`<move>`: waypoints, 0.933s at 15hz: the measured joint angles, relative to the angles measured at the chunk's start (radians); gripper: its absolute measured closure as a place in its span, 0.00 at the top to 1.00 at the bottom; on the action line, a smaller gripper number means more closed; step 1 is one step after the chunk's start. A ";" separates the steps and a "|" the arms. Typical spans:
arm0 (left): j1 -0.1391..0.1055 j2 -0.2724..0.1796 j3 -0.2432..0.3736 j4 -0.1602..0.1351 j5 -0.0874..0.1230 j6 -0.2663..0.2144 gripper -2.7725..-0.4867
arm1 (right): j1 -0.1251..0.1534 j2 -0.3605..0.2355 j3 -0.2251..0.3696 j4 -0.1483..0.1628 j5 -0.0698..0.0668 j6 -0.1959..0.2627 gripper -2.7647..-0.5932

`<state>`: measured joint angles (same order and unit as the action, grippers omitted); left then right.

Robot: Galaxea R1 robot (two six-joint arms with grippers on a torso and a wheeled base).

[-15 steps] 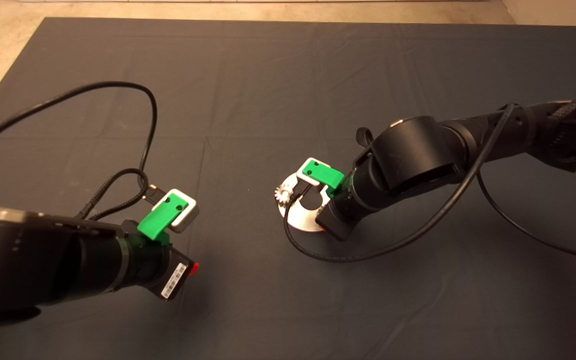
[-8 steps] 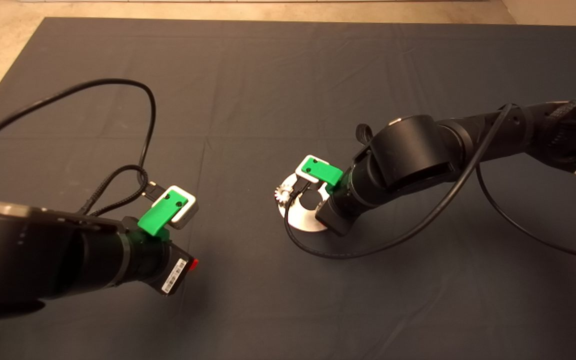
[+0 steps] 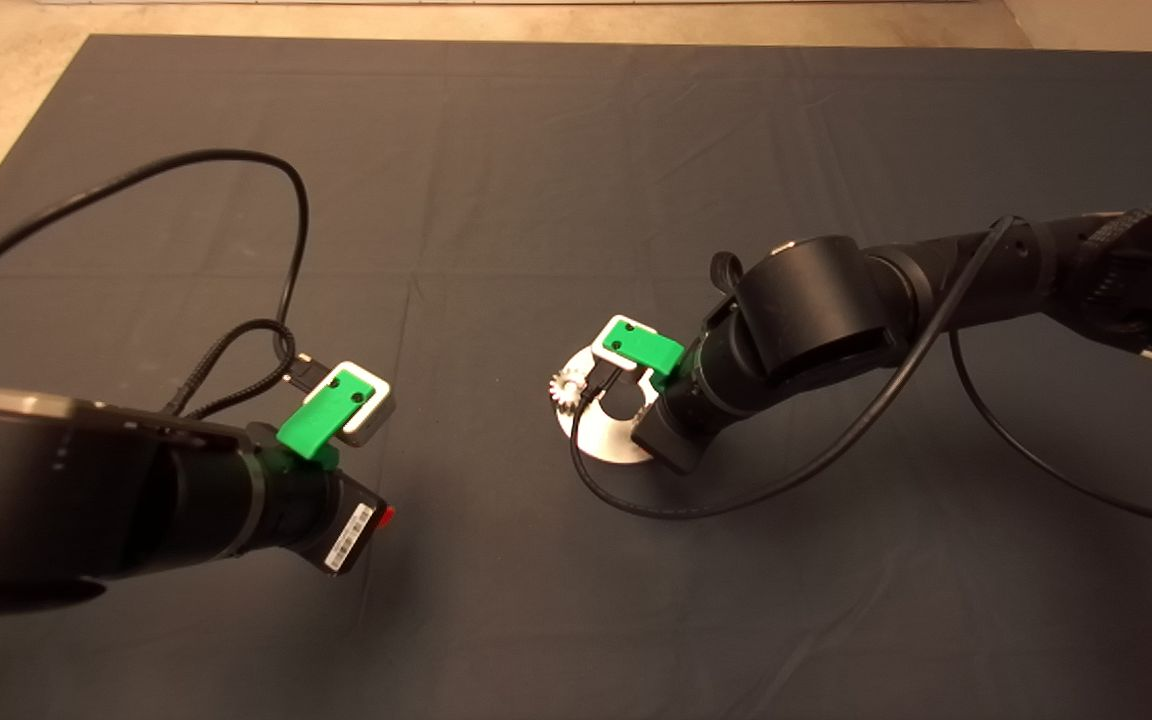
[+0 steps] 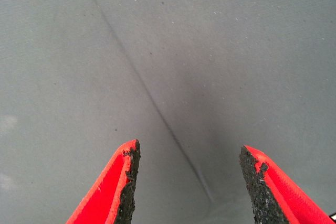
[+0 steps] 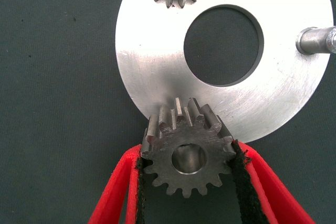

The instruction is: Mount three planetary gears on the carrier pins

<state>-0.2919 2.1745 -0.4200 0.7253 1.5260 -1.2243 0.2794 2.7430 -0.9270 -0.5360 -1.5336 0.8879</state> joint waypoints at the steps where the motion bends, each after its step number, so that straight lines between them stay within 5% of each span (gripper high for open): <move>1: 0.000 0.000 -0.002 0.000 0.000 0.000 0.36 | -0.002 0.000 0.000 0.000 0.000 -0.001 0.15; 14: 0.000 0.000 -0.004 0.004 0.000 0.004 0.36 | -0.005 -0.001 -0.006 0.000 0.002 -0.034 0.15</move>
<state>-0.2915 2.1745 -0.4238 0.7294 1.5260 -1.2200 0.2747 2.7421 -0.9328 -0.5360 -1.5313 0.8534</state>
